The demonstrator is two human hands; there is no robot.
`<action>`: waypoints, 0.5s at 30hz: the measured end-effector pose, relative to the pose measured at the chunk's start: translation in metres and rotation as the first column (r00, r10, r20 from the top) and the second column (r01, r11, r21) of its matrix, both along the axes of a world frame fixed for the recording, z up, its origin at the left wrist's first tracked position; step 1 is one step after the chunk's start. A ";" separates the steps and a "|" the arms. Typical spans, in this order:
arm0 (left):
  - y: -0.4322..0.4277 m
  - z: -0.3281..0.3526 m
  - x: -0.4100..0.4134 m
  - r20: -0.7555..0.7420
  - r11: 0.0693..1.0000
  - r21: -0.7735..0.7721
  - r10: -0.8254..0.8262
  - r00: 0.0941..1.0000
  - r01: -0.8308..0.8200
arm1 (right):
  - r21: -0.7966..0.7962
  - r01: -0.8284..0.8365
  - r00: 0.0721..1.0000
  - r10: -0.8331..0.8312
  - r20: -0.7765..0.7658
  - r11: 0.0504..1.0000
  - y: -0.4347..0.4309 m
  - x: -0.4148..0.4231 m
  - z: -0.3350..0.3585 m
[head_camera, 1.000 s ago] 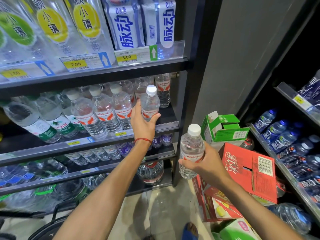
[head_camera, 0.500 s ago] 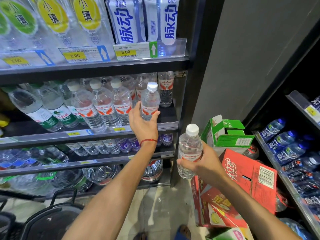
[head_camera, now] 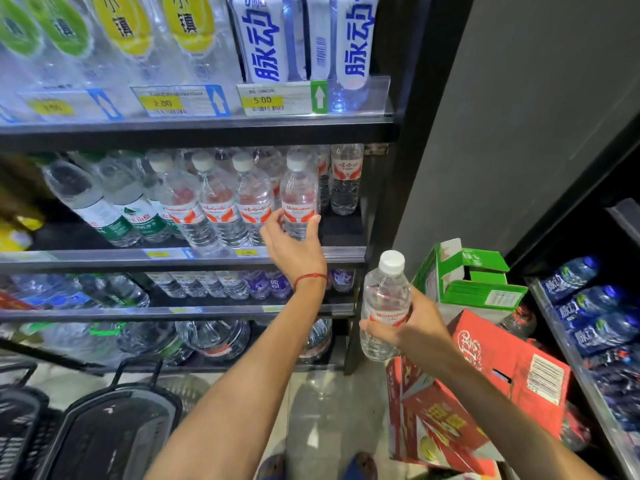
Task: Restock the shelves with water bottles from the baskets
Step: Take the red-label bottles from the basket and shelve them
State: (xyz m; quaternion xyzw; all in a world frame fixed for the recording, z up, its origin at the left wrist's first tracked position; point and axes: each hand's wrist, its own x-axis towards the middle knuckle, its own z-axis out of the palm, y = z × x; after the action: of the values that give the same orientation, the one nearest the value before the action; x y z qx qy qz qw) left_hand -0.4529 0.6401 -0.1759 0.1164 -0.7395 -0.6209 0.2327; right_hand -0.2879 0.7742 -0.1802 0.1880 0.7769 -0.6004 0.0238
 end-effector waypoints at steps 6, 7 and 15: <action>0.004 -0.002 -0.001 0.003 0.999 0.009 0.037 0.999 -0.037 | 0.014 -0.026 1.000 0.026 0.005 1.000 -0.003 -0.005 -0.003; 0.004 -0.002 -0.001 0.002 0.999 0.004 0.040 0.999 -0.040 | 0.017 -0.027 1.000 0.027 0.001 0.999 -0.004 -0.005 -0.004; -0.007 -0.001 0.002 0.001 1.000 -0.022 -0.017 1.000 0.017 | 0.037 -0.032 0.999 0.031 0.018 0.999 -0.010 -0.010 -0.002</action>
State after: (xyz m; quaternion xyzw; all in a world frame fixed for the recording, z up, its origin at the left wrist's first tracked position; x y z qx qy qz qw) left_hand -0.4514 0.6331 -0.1773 0.1080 -0.7473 -0.6145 0.2284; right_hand -0.2975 0.7642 -0.1818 0.1813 0.7907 -0.5836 0.0362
